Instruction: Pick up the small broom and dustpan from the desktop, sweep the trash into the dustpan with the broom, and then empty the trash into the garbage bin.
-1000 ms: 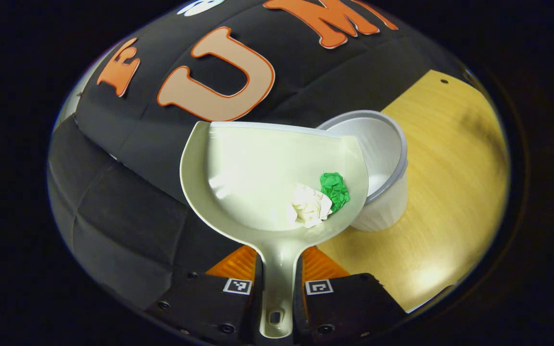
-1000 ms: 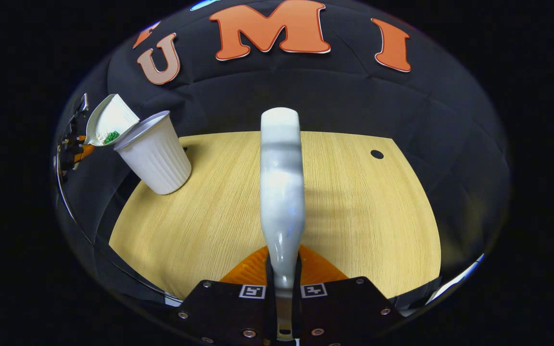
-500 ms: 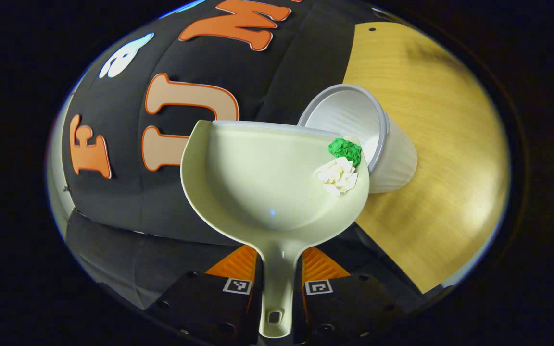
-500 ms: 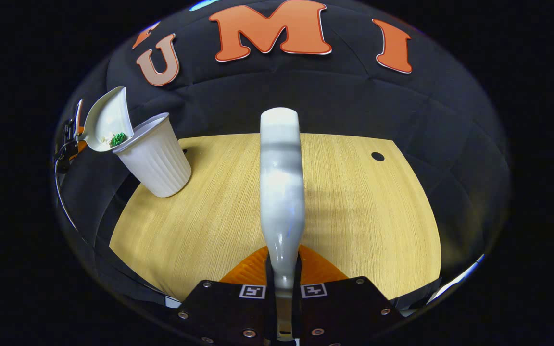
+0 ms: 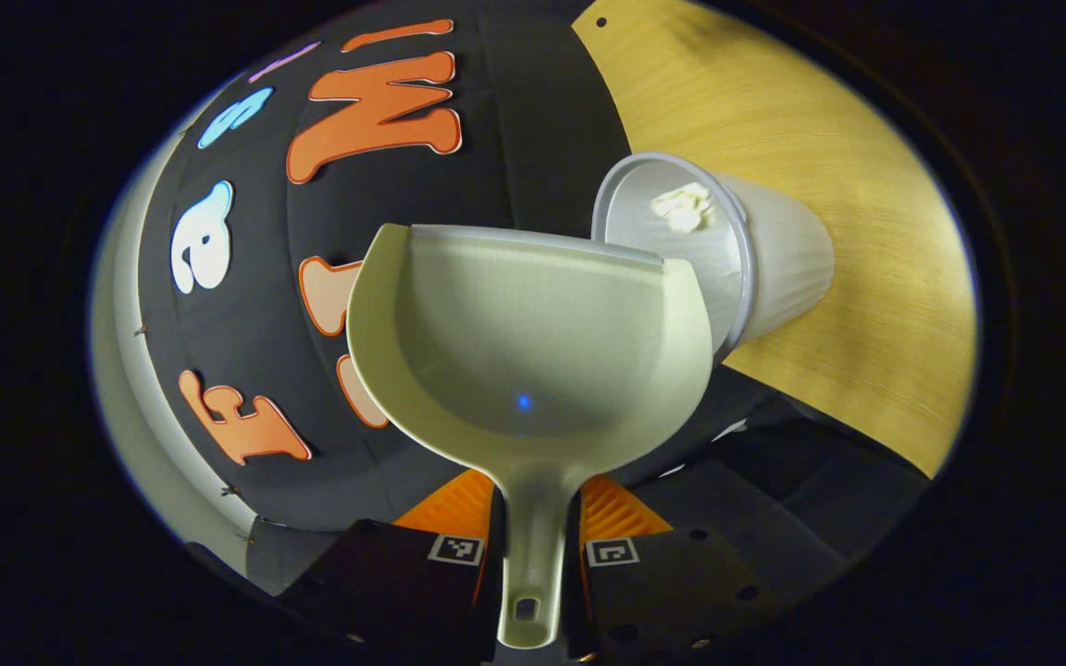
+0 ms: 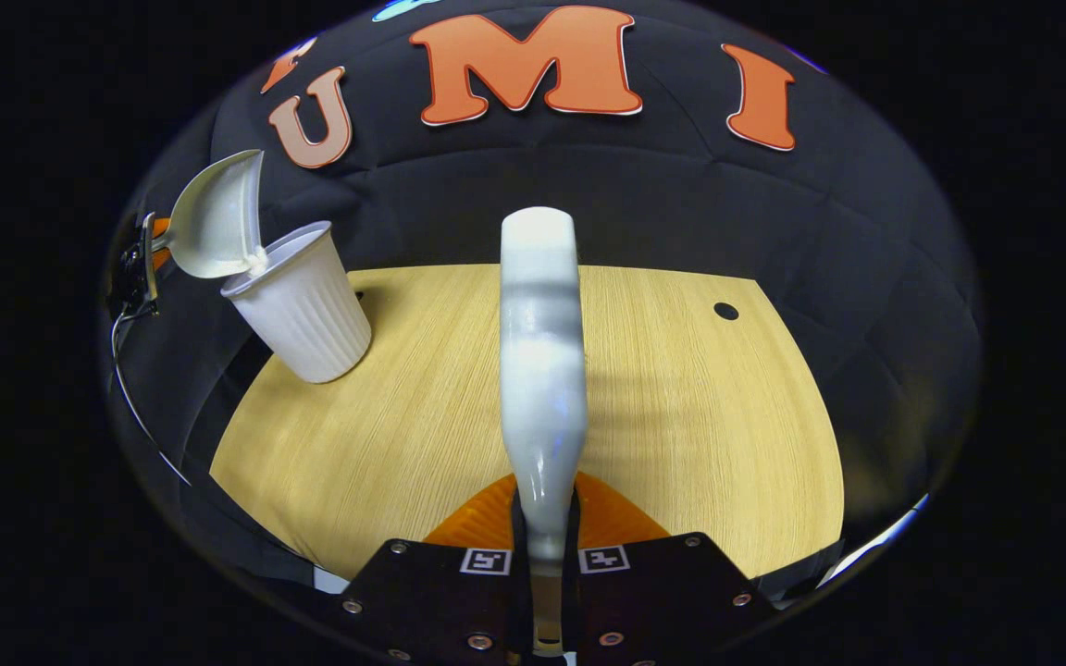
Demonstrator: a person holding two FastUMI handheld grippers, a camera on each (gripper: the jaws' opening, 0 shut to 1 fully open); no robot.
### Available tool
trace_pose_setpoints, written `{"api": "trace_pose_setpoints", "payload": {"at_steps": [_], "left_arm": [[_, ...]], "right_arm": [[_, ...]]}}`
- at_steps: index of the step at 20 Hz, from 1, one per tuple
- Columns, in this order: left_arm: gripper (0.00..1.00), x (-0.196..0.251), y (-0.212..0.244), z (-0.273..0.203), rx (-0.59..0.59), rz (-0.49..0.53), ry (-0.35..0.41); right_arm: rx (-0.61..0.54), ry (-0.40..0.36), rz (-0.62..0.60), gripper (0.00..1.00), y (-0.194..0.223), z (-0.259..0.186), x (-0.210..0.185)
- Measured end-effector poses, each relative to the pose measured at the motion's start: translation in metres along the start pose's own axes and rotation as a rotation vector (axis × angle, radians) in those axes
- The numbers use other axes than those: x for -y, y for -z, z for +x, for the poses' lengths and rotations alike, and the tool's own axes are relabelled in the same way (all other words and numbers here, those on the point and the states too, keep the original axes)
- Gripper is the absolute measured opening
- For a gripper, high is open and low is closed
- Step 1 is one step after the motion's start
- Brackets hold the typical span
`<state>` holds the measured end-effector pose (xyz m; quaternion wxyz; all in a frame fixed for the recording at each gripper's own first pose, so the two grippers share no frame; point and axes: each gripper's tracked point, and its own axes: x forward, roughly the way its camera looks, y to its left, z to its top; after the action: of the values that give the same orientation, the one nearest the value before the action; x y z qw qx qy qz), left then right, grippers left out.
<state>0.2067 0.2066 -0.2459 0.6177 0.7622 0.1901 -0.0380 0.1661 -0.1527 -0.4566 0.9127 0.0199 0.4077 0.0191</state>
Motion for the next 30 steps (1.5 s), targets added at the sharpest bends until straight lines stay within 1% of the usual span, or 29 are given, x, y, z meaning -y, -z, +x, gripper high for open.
{"api": "trace_pose_setpoints", "payload": {"at_steps": [1,2,4,5,6,7,8,9,10,11,12,14,15,16,18,19,20,21,22,23,27,30], "left_arm": [[0.26,0.003,0.003,0.001,-0.025,-0.047,0.017],[0.25,0.009,0.005,-0.002,-0.041,-0.132,0.039],[0.25,0.039,0.009,-0.009,-0.074,-0.413,0.102],[0.3,0.059,0.005,-0.015,-0.085,-0.558,0.15],[0.25,0.076,0.0,-0.021,-0.085,-0.693,0.18],[0.25,0.091,-0.009,-0.028,-0.089,-0.797,0.212],[0.25,0.1,-0.018,-0.033,-0.088,-0.893,0.227],[0.25,0.105,-0.037,-0.038,-0.073,-1.017,0.25],[0.25,0.106,-0.069,-0.046,-0.036,-1.184,0.295],[0.25,0.104,-0.113,-0.057,0.022,-1.342,0.354],[0.25,0.106,-0.135,-0.062,0.051,-1.4,0.38],[0.26,0.106,-0.176,-0.085,0.103,-1.478,0.446],[0.22,0.102,-0.195,-0.095,0.137,-1.494,0.483],[0.25,0.099,-0.214,-0.102,0.159,-1.505,0.505],[0.25,0.103,-0.253,-0.12,0.185,-1.566,0.577],[0.25,0.115,-0.269,-0.127,0.186,-1.583,0.62],[0.26,0.126,-0.282,-0.134,0.164,-1.606,0.654],[0.26,0.146,-0.3,-0.146,0.128,-1.632,0.708],[0.26,0.157,-0.311,-0.153,0.111,-1.63,0.747],[0.26,0.168,-0.323,-0.157,0.091,-1.627,0.768],[0.26,0.186,-0.357,-0.178,0.024,-1.625,0.893],[0.26,0.195,-0.384,-0.185,-0.045,-1.6,0.955]], "right_arm": [[0.004,-0.003,0.004,0.12,0.0,-0.001,0.0],[0.007,-0.003,0.004,0.12,-0.001,-0.001,0.0],[0.013,0.002,0.0,0.12,-0.002,-0.001,0.001],[0.01,0.005,0.002,0.12,0.0,-0.001,0.001],[0.002,0.002,0.005,0.12,0.002,-0.001,0.0],[-0.006,0.0,0.003,0.12,0.005,0.0,0.0],[-0.008,0.0,-0.002,0.12,0.006,0.001,0.0],[-0.008,-0.004,-0.011,0.12,0.006,0.001,-0.001],[-0.006,-0.011,-0.014,0.12,0.006,0.001,-0.002],[-0.008,-0.017,-0.024,0.12,0.008,0.001,-0.003],[-0.013,-0.021,-0.029,0.12,0.01,0.001,-0.004],[-0.023,-0.023,-0.035,0.12,0.014,-0.001,-0.005],[-0.029,-0.022,-0.039,0.12,0.016,-0.001,-0.004],[-0.032,-0.022,-0.041,0.12,0.019,-0.002,-0.003],[-0.044,-0.026,-0.046,0.12,0.024,-0.002,-0.002],[-0.049,-0.023,-0.046,0.12,0.028,-0.001,-0.001],[-0.052,-0.024,-0.047,0.12,0.029,-0.001,0.0],[-0.062,-0.017,-0.049,0.12,0.034,0.0,0.001],[-0.074,-0.009,-0.05,0.12,0.039,0.001,0.005],[-0.085,-0.002,-0.048,0.12,0.042,0.002,0.006],[-0.151,0.022,-0.05,0.12,0.067,0.015,0.011],[-0.218,0.015,-0.038,0.12,0.093,0.024,0.006]]}}
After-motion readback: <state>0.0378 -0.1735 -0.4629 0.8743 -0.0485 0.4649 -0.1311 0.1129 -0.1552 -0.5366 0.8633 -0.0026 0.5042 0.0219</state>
